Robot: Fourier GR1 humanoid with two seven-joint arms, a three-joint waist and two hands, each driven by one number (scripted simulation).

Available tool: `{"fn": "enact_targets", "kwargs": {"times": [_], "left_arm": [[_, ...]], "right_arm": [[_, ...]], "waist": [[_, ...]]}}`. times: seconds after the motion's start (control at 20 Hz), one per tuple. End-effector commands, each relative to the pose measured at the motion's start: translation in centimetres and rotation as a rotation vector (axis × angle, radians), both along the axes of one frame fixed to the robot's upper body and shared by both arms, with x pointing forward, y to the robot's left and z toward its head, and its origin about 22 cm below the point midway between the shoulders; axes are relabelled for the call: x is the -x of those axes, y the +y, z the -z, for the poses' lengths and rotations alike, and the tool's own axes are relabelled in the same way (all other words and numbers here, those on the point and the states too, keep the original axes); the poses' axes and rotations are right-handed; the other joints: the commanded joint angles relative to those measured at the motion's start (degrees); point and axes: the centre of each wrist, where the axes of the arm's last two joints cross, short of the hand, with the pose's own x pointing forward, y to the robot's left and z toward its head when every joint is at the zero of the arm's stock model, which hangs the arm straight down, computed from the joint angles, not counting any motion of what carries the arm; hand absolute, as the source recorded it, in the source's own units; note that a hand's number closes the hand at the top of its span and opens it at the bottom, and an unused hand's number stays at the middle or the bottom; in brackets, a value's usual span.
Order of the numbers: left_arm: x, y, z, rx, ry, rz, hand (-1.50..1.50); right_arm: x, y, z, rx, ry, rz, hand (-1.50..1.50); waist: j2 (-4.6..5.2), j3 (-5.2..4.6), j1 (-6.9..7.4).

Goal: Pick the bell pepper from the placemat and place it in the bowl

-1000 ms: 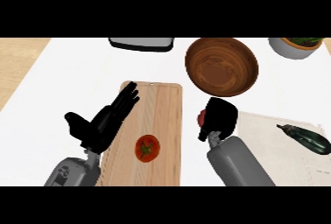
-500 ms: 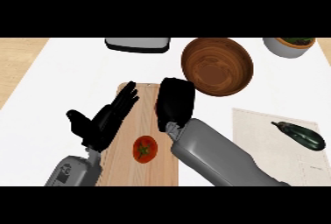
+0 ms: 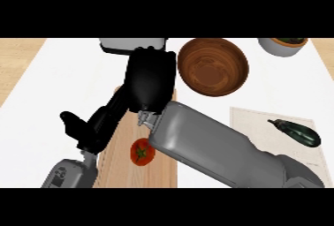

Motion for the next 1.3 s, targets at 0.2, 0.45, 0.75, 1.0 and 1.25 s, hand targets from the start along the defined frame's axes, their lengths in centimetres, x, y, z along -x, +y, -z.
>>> {"fn": "enact_targets", "kwargs": {"times": [0.2, 0.45, 0.75, 1.0, 1.25], "left_arm": [[0.1, 1.8, -0.7, -0.014, -0.004, -0.037, 0.0], [1.4, 1.7, 0.2, -0.005, -0.019, -0.03, 0.0], [0.9, 0.9, -0.9, 0.003, -0.008, -0.025, 0.0], [1.5, 1.5, -0.1, 0.0, -0.012, -0.029, 0.0], [-0.2, 1.5, -0.9, 0.001, -0.035, -0.004, 0.0]], "right_arm": [[-1.5, 1.1, -3.8, -0.09, -0.045, 0.228, 1.5], [-3.9, 0.1, -3.4, -0.087, -0.061, 0.267, 1.5], [-7.7, -3.0, -1.0, -0.162, -0.087, 0.27, 1.5], [-11.4, -7.5, 0.4, -0.115, -0.106, 0.289, 1.5], [-14.6, -13.2, 3.3, -0.015, -0.104, 0.349, 1.5]], "waist": [[0.16, 0.09, -1.93], [0.3, 0.1, -2.3], [0.65, 0.14, -2.4], [0.82, 0.12, -2.13], [1.47, 0.11, -1.24]]}}
